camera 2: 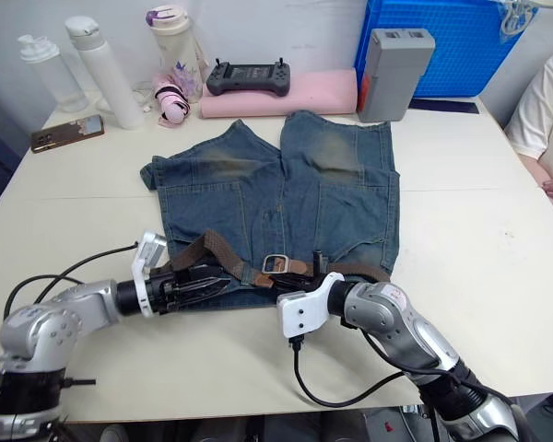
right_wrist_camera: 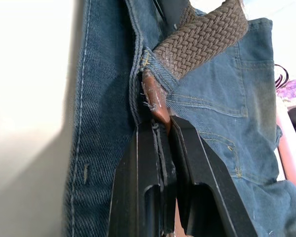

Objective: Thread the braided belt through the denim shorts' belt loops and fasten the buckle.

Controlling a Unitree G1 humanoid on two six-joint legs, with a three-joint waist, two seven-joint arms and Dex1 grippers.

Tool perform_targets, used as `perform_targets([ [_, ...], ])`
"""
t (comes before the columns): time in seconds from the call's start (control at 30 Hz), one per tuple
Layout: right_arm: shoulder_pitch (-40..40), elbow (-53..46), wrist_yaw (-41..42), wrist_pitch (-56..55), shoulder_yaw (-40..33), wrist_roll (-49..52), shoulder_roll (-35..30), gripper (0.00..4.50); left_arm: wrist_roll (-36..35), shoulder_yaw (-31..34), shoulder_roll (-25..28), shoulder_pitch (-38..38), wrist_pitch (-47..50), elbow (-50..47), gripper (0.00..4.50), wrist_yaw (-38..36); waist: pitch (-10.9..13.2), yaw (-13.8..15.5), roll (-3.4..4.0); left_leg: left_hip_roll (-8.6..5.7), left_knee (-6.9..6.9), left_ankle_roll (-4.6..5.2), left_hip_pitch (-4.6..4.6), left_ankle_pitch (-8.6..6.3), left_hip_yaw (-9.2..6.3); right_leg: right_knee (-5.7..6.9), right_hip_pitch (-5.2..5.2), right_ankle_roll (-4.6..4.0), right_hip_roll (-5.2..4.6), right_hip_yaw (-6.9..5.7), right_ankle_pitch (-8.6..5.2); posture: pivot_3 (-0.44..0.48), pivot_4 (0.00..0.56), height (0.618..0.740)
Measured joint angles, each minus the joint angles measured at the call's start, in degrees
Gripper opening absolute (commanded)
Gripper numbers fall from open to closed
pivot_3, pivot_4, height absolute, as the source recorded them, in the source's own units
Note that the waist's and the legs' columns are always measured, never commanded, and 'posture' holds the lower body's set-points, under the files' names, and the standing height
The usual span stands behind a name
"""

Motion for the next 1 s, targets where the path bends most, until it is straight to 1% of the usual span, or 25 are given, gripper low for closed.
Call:
perform_targets([
  [0.03, 0.08, 0.0, 0.1, 0.09, -0.12, 0.07, 0.0, 0.0, -0.09, 0.07, -0.08, 1.74, 0.19, -2.03, 1.31, 1.33, 0.0, 0.09, 0.0, -0.02, 0.02, 0.0, 0.0, 0.0, 0.0, 0.0, 0.02, 0.0, -0.01, 0.01, 0.0, 0.0, 0.15, 0.714],
  [0.1, 0.13, -0.01, 0.13, 0.18, -0.17, 0.23, 0.0, 0.0, 0.14, 0.12, -0.27, 3.42, -0.04, -3.84, 0.57, 3.47, 0.0, 0.17, 0.0, -0.07, 0.05, 0.0, 0.0, 0.0, 0.0, -0.01, 0.04, 0.0, 0.0, 0.0, 0.0, 0.0, 0.15, 0.714],
  [0.13, 0.24, -0.07, 0.14, 0.19, -0.29, 0.31, 0.0, 0.0, 0.23, 0.14, -0.47, 3.87, -0.25, -4.24, 0.3, 4.06, 0.0, 0.16, 0.0, -0.07, 0.05, 0.0, 0.03, 0.0, 0.02, -0.01, 0.05, 0.0, 0.0, 0.01, 0.0, 0.0, 0.15, 0.714],
  [0.17, 0.39, -0.1, 0.2, 0.26, -0.47, 0.6, 0.0, 0.0, 0.79, 0.13, -0.94, 4.41, -0.83, -4.78, 0.12, 5.22, 0.0, 0.17, 0.0, -0.09, 0.05, 0.0, 0.04, 0.0, 0.03, -0.01, 0.06, 0.0, 0.0, 0.03, 0.0, 0.0, 0.15, 0.714],
  [0.23, 0.73, -0.61, 0.78, 0.6, -1.07, 1.72, 0.0, 0.0, 4.86, -0.71, -1.84, 5.41, -4.46, -5.67, 0.12, 8.64, 0.0, 0.15, 0.0, -0.1, 0.05, 0.0, 0.04, 0.0, 0.05, -0.01, 0.05, -0.01, 0.0, 0.02, 0.0, 0.0, 0.15, 0.714],
  [0.3, 0.81, -1.43, 1.49, 1.25, -1.84, 2.75, 0.0, 0.0, 9.5, -2.81, -1.61, 6.11, -8.2, -5.53, 0.12, 10.16, 0.0, 0.12, 0.0, -0.12, 0.02, 0.0, 0.05, 0.0, 0.1, -0.02, 0.05, -0.01, 0.01, 0.03, 0.0, 0.0, 0.15, 0.714],
  [0.4, 1.4, -3.3, 2.58, 2.03, -2.6, 4.14, -0.24, 0.0, 14.3, -5.92, -1.46, 7.59, -13.3, -5.29, 0.12, 10.55, 0.0, 0.16, 0.01, -0.12, 0.0, 0.0, 0.06, 0.0, 0.1, -0.02, 0.04, -0.01, 0.01, 0.02, 0.0, 0.0, 0.15, 0.714],
  [0.5, 2.64, -6.4, 3.89, 3.83, -4.56, 6.38, -0.88, 0.0, 18.64, -9.26, -0.03, 8.85, -19.12, -4.52, 0.12, 9.83, -0.04, 0.4, 0.06, -0.13, 0.0, 0.0, 0.11, 0.0, 0.14, -0.03, 0.07, -0.01, 0.0, 0.07, 0.0, 0.0, 0.15, 0.714],
  [0.57, 3.0, -8.53, 5.23, 5.78, -6.78, 8.98, -1.9, 0.0, 19.7, -9.99, 0.05, 9.36, -21.5, -3.85, 0.12, 9.67, -0.07, 0.46, 0.12, -0.11, 0.01, 0.0, 0.18, 0.0, 0.19, -0.03, 0.1, -0.01, 0.0, 0.11, 0.0, 0.0, 0.15, 0.714],
  [0.67, 2.19, -12.04, 8.03, 12.57, -11.81, 16.43, -2.95, 0.0, 20.41, -10.35, -0.14, 10.09, -23.36, -3.43, 0.12, 9.66, -0.18, 0.44, 0.3, -0.08, 0.02, 0.01, 0.2, -0.01, 0.22, -0.03, 0.1, -0.01, 0.0, 0.13, 0.0, 0.0, 0.15, 0.714],
  [0.77, -0.37, -15.42, 12.06, 23.14, -19.26, 27.95, -6.2, 0.0, 20.61, -10.6, -0.23, 10.55, -24.35, -3.25, 0.12, 9.62, -0.26, 0.47, 0.43, -0.07, 0.0, 0.04, 0.22, -0.02, 0.22, -0.02, 0.11, -0.01, 0.0, 0.14, 0.0, 0.0, 0.15, 0.714],
  [0.9, -3.56, -16.29, 14.77, 34.42, -27.24, 41.03, -8.84, 0.0, 20.62, -10.62, -0.2, 10.66, -24.56, -3.2, 0.12, 9.48, -0.26, 0.46, 0.43, -0.04, 0.0, 0.08, 0.24, -0.04, 0.21, -0.01, 0.13, -0.01, 0.0, 0.13, 0.0, 0.0, 0.15, 0.714],
  [1.0, -7.3, -13.78, 13.85, 38.94, -31.1, 46.47, -8.56, 0.0, 20.77, -10.75, -0.18, 10.69, -24.97, -3.03, 0.12, 9.35, -0.27, 0.45, 0.44, -0.08, 0.01, 0.08, 0.23, -0.05, 0.24, -0.01, 0.12, -0.01, -0.01, 0.16, 0.0, 0.0, 0.15, 0.714],
])
